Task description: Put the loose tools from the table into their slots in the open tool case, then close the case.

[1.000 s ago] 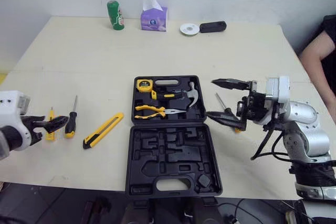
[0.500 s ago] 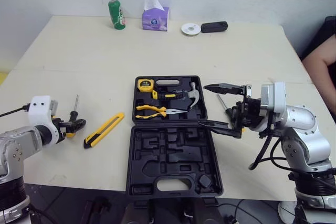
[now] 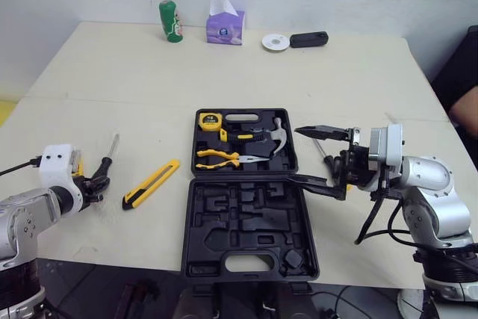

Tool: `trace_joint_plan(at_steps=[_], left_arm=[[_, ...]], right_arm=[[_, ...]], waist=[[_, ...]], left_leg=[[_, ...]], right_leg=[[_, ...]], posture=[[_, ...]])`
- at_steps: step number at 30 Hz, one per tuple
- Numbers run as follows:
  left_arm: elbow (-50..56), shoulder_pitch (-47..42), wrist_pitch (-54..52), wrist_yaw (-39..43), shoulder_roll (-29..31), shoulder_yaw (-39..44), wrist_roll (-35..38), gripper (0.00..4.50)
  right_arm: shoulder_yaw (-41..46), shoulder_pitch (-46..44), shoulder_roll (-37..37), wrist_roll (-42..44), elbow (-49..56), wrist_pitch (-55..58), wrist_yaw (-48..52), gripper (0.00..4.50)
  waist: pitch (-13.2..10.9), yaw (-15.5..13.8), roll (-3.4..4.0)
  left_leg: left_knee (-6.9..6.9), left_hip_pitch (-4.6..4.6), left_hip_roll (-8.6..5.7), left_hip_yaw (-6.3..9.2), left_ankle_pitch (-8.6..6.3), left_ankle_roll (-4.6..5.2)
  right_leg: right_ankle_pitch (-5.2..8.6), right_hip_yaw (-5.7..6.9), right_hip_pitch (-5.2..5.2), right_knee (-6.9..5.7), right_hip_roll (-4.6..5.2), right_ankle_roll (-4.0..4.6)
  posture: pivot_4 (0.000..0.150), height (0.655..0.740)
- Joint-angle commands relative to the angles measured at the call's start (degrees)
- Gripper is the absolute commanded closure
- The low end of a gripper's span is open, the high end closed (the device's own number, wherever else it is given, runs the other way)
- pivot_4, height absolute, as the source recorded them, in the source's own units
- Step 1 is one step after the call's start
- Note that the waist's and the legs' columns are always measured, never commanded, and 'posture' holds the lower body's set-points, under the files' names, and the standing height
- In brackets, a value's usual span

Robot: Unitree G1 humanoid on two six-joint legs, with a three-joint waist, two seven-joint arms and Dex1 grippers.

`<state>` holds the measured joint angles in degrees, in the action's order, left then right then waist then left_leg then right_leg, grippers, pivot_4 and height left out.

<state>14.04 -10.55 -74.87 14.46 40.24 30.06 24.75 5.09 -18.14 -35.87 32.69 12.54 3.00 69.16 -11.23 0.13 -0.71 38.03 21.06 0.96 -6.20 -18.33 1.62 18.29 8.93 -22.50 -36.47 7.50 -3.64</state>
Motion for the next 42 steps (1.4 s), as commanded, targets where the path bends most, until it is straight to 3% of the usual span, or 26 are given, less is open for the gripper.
trace_joint_plan(at_steps=[1, 8, 16, 18, 23, 30, 42], left_arm=[[-2.25, 0.71, 0.66, 0.23, -1.81, -0.4, -0.45, 3.45], [-1.56, -3.6, 7.76, 1.68, -3.49, 3.08, 1.32, 3.45], [0.46, -7.04, 26.21, 14.79, 2.82, -1.94, 2.15, 3.45], [0.76, -8.15, 29.05, 17.3, 4.01, -4.36, 1.94, 3.45], [0.3, -14.91, 44.23, 34.62, 7.95, -18.17, 0.2, 3.45], [-3.67, -21.1, 52.59, 46.9, 9.31, -31.85, -5.23, 3.45], [9.46, -28.98, 31.58, 47.68, 11.24, -48.12, -12.25, 3.45]], right_arm=[[2.18, 1.4, -1.08, -0.22, -0.43, -3.37, 1.68, 0.0], [2.92, 3.15, -1.99, -0.76, -2.5, -7.06, 3.41, 0.0], [7.65, 6.21, -6.03, -1.75, -4.01, -9.86, 3.48, 0.0], [8.67, 6.77, -6.71, -1.43, -4.15, -9.95, 3.3, 0.0], [11.47, 8.35, -8.53, -0.71, -3.32, -8.97, 2.36, 0.0], [11.13, 10.22, -9.39, -1.2, -0.94, -8.19, 1.44, 0.0], [10.04, 12.54, -9.86, -2.07, 2.34, -5.76, 0.51, 0.0]], waist=[[0.05, -0.09, 0.08], [0.0, -0.33, 0.01], [-0.04, -0.3, -0.09], [-0.04, -0.31, -0.09], [-0.05, -0.44, -0.09], [-0.07, -0.08, -0.05], [-0.11, -0.44, -0.1]], left_leg=[[0.0, -0.01, 0.0, 0.0, 0.0, 0.0], [0.0, 0.01, 0.0, 0.03, 0.01, -0.01], [0.01, 0.15, -0.01, 0.09, 0.02, 0.02], [0.01, 0.13, -0.02, 0.08, 0.03, 0.04], [0.01, 0.15, -0.01, 0.06, 0.04, 0.03], [0.0, 0.13, 0.0, -0.02, 0.13, 0.07], [0.04, 0.2, -0.03, 0.03, 0.16, 0.14]], right_leg=[[0.0, 0.0, 0.01, 0.01, 0.0, 0.0], [0.0, 0.03, 0.01, 0.0, 0.0, 0.0], [-0.02, 0.14, 0.04, 0.02, -0.02, -0.03], [-0.03, 0.13, 0.06, 0.08, -0.01, -0.04], [-0.03, 0.14, 0.05, 0.26, -0.04, -0.04], [-0.03, 0.13, 0.04, 0.19, -0.13, -0.05], [-0.05, 0.13, 0.05, 0.02, -0.12, -0.08]], posture=[[0.15, 0.74], [0.15, 0.74], [0.15, 0.74], [0.15, 0.74], [0.15, 0.74], [0.15, 0.74], [0.15, 0.74]])
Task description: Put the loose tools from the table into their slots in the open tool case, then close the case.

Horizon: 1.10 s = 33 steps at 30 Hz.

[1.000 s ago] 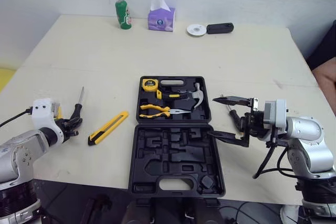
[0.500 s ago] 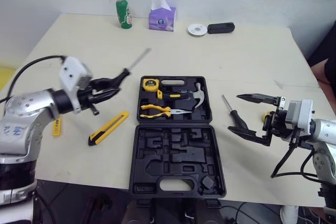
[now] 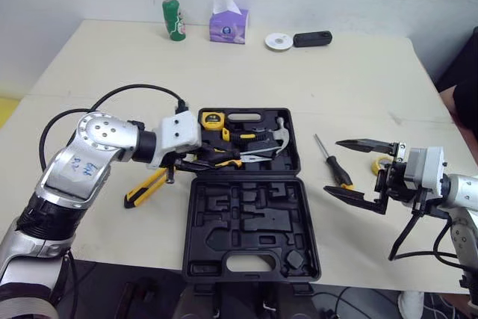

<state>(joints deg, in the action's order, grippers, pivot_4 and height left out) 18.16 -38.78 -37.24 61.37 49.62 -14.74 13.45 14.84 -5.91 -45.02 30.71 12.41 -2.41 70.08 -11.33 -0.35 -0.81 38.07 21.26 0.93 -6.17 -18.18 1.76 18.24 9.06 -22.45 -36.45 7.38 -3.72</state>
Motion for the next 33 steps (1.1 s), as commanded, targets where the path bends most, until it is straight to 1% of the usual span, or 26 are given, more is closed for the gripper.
trace_joint_plan(at_steps=[1, 5, 7, 12, 18, 24, 33], left_arm=[[6.97, -0.4, -7.72, 2.67, 3.31, -5.05, -0.79, 3.45], [7.64, -0.16, -5.74, 0.25, 2.74, -8.82, -5.46, 3.45], [7.56, -0.53, -7.87, 0.45, 2.89, -9.76, -5.85, 3.45], [7.68, -2.2, -8.1, 0.45, 3.03, -12.72, -10.13, 3.45], [7.46, -3.02, -9.5, 0.23, 0.54, -13.34, -10.84, 3.45], [7.37, -3.81, -10.62, -0.93, -1.82, -13.49, -12.07, 3.45], [6.44, -3.03, -7.25, -0.13, -1.04, -14.8, -14.5, 3.45]], right_arm=[[0.18, 0.35, -0.4, -0.24, 2.44, -0.36, -0.75, 0.0], [-0.93, 0.14, 0.19, 0.16, 2.57, -0.12, -0.82, 0.0], [-1.51, -0.19, 0.11, 0.09, 2.43, -0.14, -0.5, 0.0], [-2.66, 0.38, 0.03, -0.37, 2.87, 0.19, -0.95, 0.0], [-5.13, 0.0, 0.51, -1.71, 2.39, -0.08, -1.28, 0.0], [-5.56, 0.21, 0.81, -1.78, 2.74, 0.03, -1.75, 0.0], [-6.0, 1.03, 1.37, -2.23, 3.13, -0.47, -2.57, 0.0]], waist=[[0.0, 0.08, 0.0], [-0.03, -0.01, 0.0], [-0.03, -0.09, 0.0], [-0.03, -0.46, 0.0], [-0.03, -1.07, -0.01], [-0.03, -1.08, -0.01], [-0.03, -1.07, -0.01]], left_leg=[[0.0, -0.01, -0.01, -0.02, 0.01, 0.01], [0.04, -0.02, 0.0, 0.01, 0.03, 0.02], [0.06, -0.02, 0.0, 0.03, 0.03, 0.02], [0.06, 0.0, 0.0, 0.04, 0.03, 0.03], [0.07, 0.02, -0.01, 0.05, 0.03, 0.05], [0.09, 0.05, -0.01, 0.07, 0.03, 0.06], [0.11, 0.05, -0.01, 0.07, 0.04, 0.06]], right_leg=[[0.0, -0.01, 0.0, -0.01, 0.0, 0.0], [0.0, -0.03, 0.0, 0.03, 0.0, 0.0], [0.0, -0.03, 0.0, 0.14, 0.01, 0.0], [0.0, -0.02, 0.0, 0.05, 0.0, 0.0], [0.0, -0.01, 0.01, 0.01, 0.0, 0.0], [0.0, 0.01, 0.02, 0.01, 0.0, -0.01], [0.0, 0.02, 0.02, -0.01, 0.0, -0.01]], posture=[[0.15, 0.74], [0.15, 0.74], [0.15, 0.74], [0.15, 0.74], [0.15, 0.74], [0.15, 0.74], [0.15, 0.74]])
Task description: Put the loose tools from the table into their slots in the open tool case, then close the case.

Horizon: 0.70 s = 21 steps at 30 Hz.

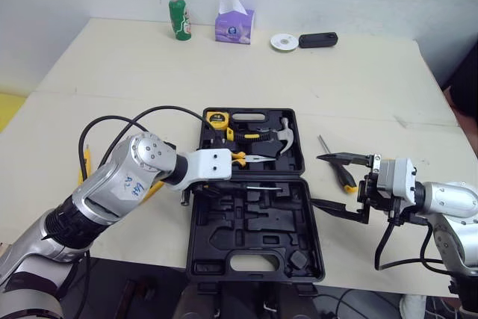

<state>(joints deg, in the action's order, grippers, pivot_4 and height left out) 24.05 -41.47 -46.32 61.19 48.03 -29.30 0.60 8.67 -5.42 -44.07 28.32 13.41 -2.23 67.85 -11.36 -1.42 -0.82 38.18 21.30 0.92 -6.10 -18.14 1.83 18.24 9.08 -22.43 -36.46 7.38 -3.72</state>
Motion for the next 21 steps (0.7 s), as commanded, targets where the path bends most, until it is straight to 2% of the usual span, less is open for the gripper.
trace_joint_plan(at_steps=[1, 18, 19, 21], left_arm=[[0.68, 0.08, 2.04, 0.07, 0.62, -0.27, -1.77, 3.45], [-1.58, 1.19, 2.64, -1.67, -1.67, -1.22, -5.64, 3.45], [-1.45, 1.19, 2.62, -1.86, -2.04, -1.01, -5.54, 2.43], [-1.12, 1.13, 2.35, -1.56, -2.76, -0.51, -4.73, 1.63]], right_arm=[[0.1, 0.76, 0.51, 0.07, 2.13, -0.82, -0.34, 0.0], [-2.63, -2.24, 2.39, -1.21, 0.85, -2.07, -0.58, 0.0], [-2.66, -2.29, 2.39, -1.25, 0.73, -2.17, -0.56, 0.0], [-2.74, -2.44, 2.46, -1.32, 0.55, -2.28, -0.59, 0.0]], waist=[[0.0, 0.0, 0.0], [0.01, -0.15, 0.0], [0.01, -0.15, 0.0], [0.01, -0.1, 0.0]], left_leg=[[0.01, 0.0, 0.0, 0.0, 0.0, 0.0], [0.14, -0.09, -0.05, 0.06, 0.04, 0.07], [0.15, -0.09, -0.05, 0.06, 0.04, 0.07], [0.15, -0.11, -0.05, 0.07, 0.04, 0.07]], right_leg=[[0.0, 0.0, 0.0, 0.0, 0.0, 0.0], [-0.03, -0.01, 0.14, 0.02, 0.07, -0.05], [-0.03, -0.01, 0.14, 0.02, 0.07, -0.05], [-0.03, -0.01, 0.16, 0.03, 0.07, -0.05]], posture=[[0.15, 0.74], [0.15, 0.74], [0.15, 0.74], [0.15, 0.74]])
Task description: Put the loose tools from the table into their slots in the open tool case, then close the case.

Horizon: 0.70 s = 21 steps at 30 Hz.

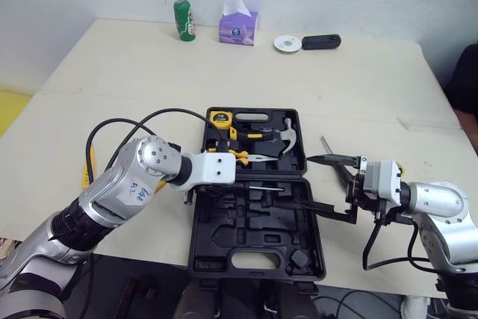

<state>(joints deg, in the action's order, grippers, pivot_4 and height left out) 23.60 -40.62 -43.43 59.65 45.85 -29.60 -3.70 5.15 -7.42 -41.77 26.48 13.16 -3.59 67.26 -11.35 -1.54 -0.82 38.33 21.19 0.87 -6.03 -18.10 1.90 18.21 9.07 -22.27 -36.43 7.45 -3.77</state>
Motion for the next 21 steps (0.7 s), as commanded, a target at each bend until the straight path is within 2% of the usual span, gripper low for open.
trace_joint_plan(at_steps=[1, 3, 4, 9, 12, 15, 19, 21], left_arm=[[-0.65, 0.17, -0.37, -0.4, -1.4, 0.37, -0.05, 1.2], [-0.2, -0.35, -0.86, 0.16, -2.26, 1.17, 1.02, 0.32], [0.11, -0.58, -1.08, 0.47, -2.65, 1.68, 1.53, 0.08], [0.7, -1.66, -1.67, 1.83, -3.3, 4.63, 4.51, 0.08], [-1.41, -1.27, 3.55, 2.34, -4.07, 7.19, 6.72, 0.08], [-4.17, -0.88, 8.84, 0.97, -8.48, 14.93, 12.68, 0.08], [-5.72, 2.49, 8.29, 3.56, -8.83, 23.25, 21.03, 0.08], [-7.12, 5.93, 9.73, 4.13, -9.72, 27.66, 25.21, 0.61]], right_arm=[[0.67, -0.56, 0.18, 0.45, 0.71, -1.0, 0.05, 0.0], [0.45, -0.93, 0.26, 0.41, 0.57, -1.0, 0.09, 0.0], [0.37, -1.09, 0.28, 0.4, 0.49, -1.0, 0.11, 0.0], [0.07, -1.94, 0.47, 0.28, -0.24, -1.13, 0.24, 0.0], [-0.14, -2.37, 0.73, 0.02, -0.77, -1.35, 0.2, 0.0], [2.23, -2.18, 0.75, -0.09, -0.81, -0.71, -2.45, 0.0], [5.36, -0.11, -0.93, -0.41, -1.49, -1.5, -2.99, 0.0], [7.5, 1.92, -1.86, 0.16, -1.38, -1.48, -2.81, 0.0]], waist=[[0.0, 0.02, 0.0], [0.0, 0.03, 0.0], [0.0, 0.11, 0.0], [0.0, 0.17, 0.0], [0.0, 0.18, 0.0], [0.0, 0.14, 0.0], [0.0, 0.31, 0.0], [0.0, 0.35, 0.0]], left_leg=[[0.0, 0.01, 0.0, 0.01, 0.0, 0.0], [-0.02, 0.01, 0.0, 0.0, 0.0, 0.0], [-0.02, 0.03, 0.0, 0.0, 0.0, 0.0], [-0.02, 0.06, 0.01, 0.0, 0.01, -0.01], [0.0, 0.06, 0.01, 0.0, 0.01, -0.01], [0.0, 0.07, 0.01, 0.01, 0.01, -0.01], [0.02, 0.11, 0.01, 0.04, 0.01, 0.0], [-0.03, 0.05, 0.01, 0.01, 0.01, -0.01]], right_leg=[[0.0, 0.0, 0.0, 0.0, -0.01, 0.0], [0.0, 0.0, 0.0, -0.04, -0.01, 0.0], [0.0, 0.01, -0.02, -0.06, -0.01, 0.0], [0.0, 0.01, -0.07, -0.08, -0.03, 0.0], [0.0, 0.01, -0.06, -0.07, -0.02, 0.0], [0.0, 0.01, -0.06, -0.08, -0.01, 0.0], [-0.01, 0.06, -0.06, -0.1, -0.02, -0.01], [-0.01, 0.06, -0.05, -0.12, -0.03, -0.01]], posture=[[0.15, 0.74], [0.15, 0.74], [0.15, 0.74], [0.15, 0.74], [0.15, 0.74], [0.15, 0.74], [0.15, 0.74], [0.15, 0.74]])
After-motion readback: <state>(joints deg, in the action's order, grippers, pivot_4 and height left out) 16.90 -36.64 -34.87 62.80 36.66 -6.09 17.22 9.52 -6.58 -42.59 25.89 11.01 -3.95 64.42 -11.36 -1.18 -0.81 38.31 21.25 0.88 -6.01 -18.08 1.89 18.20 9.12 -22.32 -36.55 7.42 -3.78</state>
